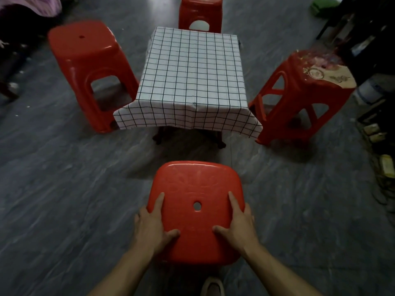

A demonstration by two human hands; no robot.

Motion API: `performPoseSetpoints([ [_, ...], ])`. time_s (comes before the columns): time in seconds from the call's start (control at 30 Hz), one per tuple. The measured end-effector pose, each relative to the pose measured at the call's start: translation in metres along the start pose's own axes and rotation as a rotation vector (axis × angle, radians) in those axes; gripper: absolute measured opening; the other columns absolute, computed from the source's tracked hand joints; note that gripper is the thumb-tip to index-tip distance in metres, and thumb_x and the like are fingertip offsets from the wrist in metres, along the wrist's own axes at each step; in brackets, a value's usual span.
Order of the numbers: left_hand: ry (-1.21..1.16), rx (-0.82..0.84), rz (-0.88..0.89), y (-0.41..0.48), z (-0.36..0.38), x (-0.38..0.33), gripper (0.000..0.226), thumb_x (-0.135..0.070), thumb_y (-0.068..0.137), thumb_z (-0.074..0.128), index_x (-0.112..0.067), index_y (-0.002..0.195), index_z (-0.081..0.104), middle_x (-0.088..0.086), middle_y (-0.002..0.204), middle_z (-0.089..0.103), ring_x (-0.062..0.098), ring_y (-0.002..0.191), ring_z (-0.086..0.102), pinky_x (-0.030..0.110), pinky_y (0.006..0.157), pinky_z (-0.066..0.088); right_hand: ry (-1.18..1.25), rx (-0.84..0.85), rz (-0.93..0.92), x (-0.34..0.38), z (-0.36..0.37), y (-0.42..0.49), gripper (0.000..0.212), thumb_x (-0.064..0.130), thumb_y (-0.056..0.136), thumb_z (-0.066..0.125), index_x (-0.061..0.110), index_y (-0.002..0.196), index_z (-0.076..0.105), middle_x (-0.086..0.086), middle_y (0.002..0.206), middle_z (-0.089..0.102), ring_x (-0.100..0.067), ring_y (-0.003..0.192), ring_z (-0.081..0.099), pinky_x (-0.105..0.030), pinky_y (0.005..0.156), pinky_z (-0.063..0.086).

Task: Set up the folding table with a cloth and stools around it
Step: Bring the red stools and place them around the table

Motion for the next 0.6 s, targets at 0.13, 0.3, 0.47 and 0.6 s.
performPoseSetpoints([
  [0.13,-0.048,0.006,0.034,0.016,-0.006,-0.002,0.121,-0.058,0.06,0.083,-0.049,0.15,0.002,0.017,0.15,0.024,0.036,0.136,0.033,0.051,0.11,0.035,0.018,0.0,0.024,-0.002,0.004,-0.002,0.126,0.044,0.062,0.089,0.047,0.153,0.001,-0.013,0.151,0.021,-0.034,0.138,0.033,-0.046,0.115,0.034],
  [0.3,-0.028,0.009,0.022,0.019,-0.003,-0.002,0.123,-0.054,0.06,0.085,-0.048,0.151,0.001,0.019,0.145,0.028,0.037,0.134,0.034,0.049,0.111,0.034,-0.009,-0.02,0.029,-0.005,0.007,-0.008,0.127,0.048,0.06,0.089,0.048,0.153,0.002,-0.013,0.149,0.02,-0.034,0.138,0.032,-0.049,0.113,0.036],
  [0.47,-0.032,0.009,0.037,0.001,0.005,0.013,0.125,-0.054,0.06,0.086,-0.049,0.151,0.0,0.018,0.143,0.029,0.036,0.132,0.035,0.05,0.109,0.037,-0.024,-0.017,0.034,-0.011,0.017,-0.026,0.127,0.048,0.06,0.089,0.05,0.153,0.002,-0.013,0.152,0.017,-0.034,0.138,0.031,-0.048,0.112,0.037],
  [0.6,-0.02,0.019,0.053,-0.009,0.003,0.02,0.125,-0.053,0.062,0.085,-0.049,0.15,-0.004,0.018,0.147,0.023,0.036,0.134,0.032,0.05,0.11,0.035,-0.013,-0.01,0.028,-0.01,0.02,-0.037,0.126,0.046,0.063,0.088,0.049,0.153,-0.001,-0.013,0.153,0.013,-0.034,0.139,0.028,-0.049,0.114,0.034],
])
Point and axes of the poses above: each hand's wrist, its own y-axis towards the middle knuckle, its own z-axis out of the palm, x = y × z, the point moved 2 cm from there along y, towards the middle knuckle
